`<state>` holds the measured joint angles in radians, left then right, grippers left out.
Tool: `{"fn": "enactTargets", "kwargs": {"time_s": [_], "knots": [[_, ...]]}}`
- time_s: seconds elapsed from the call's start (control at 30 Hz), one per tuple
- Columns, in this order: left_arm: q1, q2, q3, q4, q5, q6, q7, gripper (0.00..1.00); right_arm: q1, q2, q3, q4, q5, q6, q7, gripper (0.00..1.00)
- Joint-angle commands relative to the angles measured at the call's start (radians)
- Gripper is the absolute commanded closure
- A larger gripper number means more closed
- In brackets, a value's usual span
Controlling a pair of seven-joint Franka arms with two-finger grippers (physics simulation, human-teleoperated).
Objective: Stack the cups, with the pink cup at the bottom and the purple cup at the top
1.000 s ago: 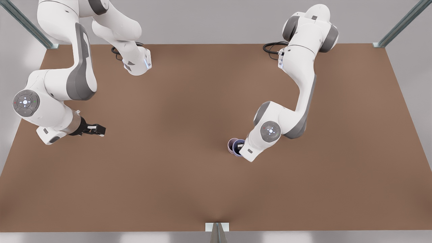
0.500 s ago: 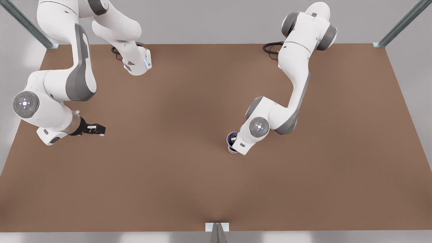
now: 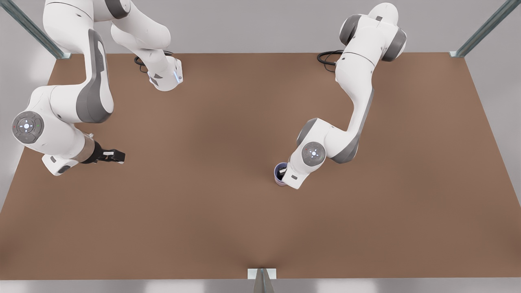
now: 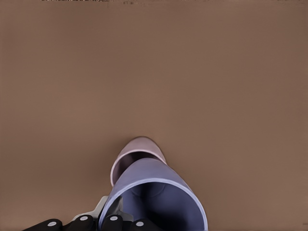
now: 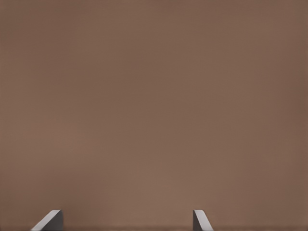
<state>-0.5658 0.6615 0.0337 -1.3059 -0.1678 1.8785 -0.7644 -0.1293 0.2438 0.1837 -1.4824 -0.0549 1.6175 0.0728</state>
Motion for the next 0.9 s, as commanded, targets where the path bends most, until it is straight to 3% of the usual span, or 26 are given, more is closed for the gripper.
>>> {"fn": "enactTargets", "kwargs": {"time_s": [0.0, 0.6, 0.63, 0.67, 0.77, 0.87], "knots": [[0.001, -0.002, 0.000, 0.000, 0.001, 0.010, -0.038, 0.79, 0.000, -0.001, 0.000, 0.001, 0.001, -0.001, -0.011, 0.00], [0.000, 0.004, 0.002, -0.058, 0.001, 0.068, -0.036, 0.79, -0.001, 0.000, 0.000, -0.001, 0.001, -0.001, -0.011, 0.00], [0.000, 0.003, 0.002, -0.058, 0.002, 0.068, -0.036, 0.31, -0.001, 0.000, 0.000, -0.001, 0.001, -0.001, -0.011, 0.00], [0.000, 0.001, 0.000, -0.058, 0.027, 0.067, -0.030, 0.11, -0.003, 0.002, 0.000, -0.001, 0.001, 0.001, -0.013, 0.00], [0.000, 0.000, 0.000, -0.058, 0.030, 0.067, -0.030, 0.01, -0.006, 0.000, 0.000, -0.001, 0.001, -0.001, -0.013, 0.00], [0.000, 0.000, 0.000, -0.059, 0.030, 0.065, -0.030, 0.01, -0.009, 0.002, 0.000, -0.001, 0.001, -0.001, -0.013, 0.00]]}}
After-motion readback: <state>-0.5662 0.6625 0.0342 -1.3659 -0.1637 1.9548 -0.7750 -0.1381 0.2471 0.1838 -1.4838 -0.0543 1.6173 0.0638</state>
